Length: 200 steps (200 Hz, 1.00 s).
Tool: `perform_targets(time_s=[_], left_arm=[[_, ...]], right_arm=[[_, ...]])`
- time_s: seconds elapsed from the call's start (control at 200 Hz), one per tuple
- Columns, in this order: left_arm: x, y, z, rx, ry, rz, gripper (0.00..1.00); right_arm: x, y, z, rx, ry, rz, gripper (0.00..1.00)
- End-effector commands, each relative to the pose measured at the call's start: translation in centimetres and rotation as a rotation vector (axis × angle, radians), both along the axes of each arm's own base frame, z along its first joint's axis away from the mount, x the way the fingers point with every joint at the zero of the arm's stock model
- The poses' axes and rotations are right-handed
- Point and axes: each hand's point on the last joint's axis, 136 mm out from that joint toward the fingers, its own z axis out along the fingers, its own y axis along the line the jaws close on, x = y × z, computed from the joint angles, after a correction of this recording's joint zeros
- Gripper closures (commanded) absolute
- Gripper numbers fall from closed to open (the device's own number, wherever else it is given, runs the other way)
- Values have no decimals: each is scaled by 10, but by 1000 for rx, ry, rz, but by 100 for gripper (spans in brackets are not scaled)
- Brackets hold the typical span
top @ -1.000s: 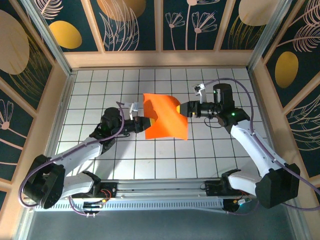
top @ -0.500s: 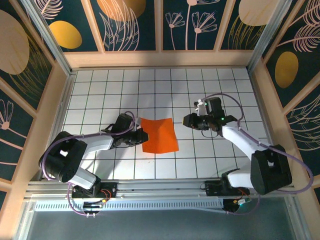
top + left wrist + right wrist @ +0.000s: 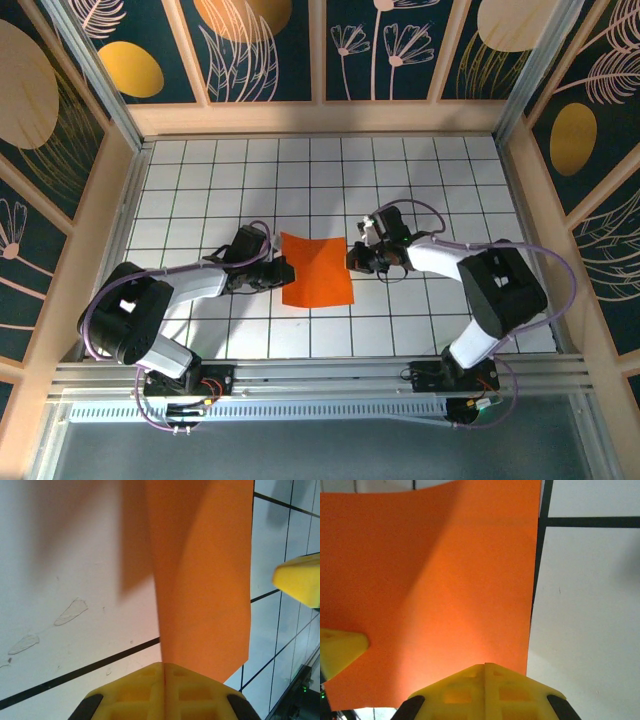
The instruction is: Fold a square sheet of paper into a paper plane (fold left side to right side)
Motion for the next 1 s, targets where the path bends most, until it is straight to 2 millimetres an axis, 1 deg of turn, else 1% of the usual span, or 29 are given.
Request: perform_targets(time_s=[0.0,0.065,0.165,0.275,0.315,0.435,0.576,0.751,0.846,0.886,0.996], left_arm=[[1,-3,2,4,4,-22,98],[2,-4,4,-5,1,-25,95],[4,-8,12,-24,-12,-27,87],[8,-13,23,-59,-31,-29,74],[9,-16,28,-78,-38,-32,69],[11,-25,43,-119,-64,-52,60],[13,-35,55,-143,-87,-74,49],[14,-52,65,-183,-104,-110,41],[13,-60,65,-193,-106,-124,38],[13,-63,65,-199,-105,-130,37],[12,-73,62,-209,-101,-148,36]], right_arm=[[11,5,-2,-16,-26,-15,100],[8,3,-10,-36,-7,-17,100],[5,-3,-20,-76,13,-20,100],[2,-10,-31,-121,31,-23,100],[1,-11,-33,-128,32,-23,100],[0,-15,-37,-144,35,-26,100],[-1,-16,-38,-145,33,-27,100],[0,-15,-35,-139,22,-30,100],[1,-14,-32,-130,16,-35,100],[-3,-9,-30,-124,9,-18,100],[-2,-6,-27,-103,2,-20,100]])
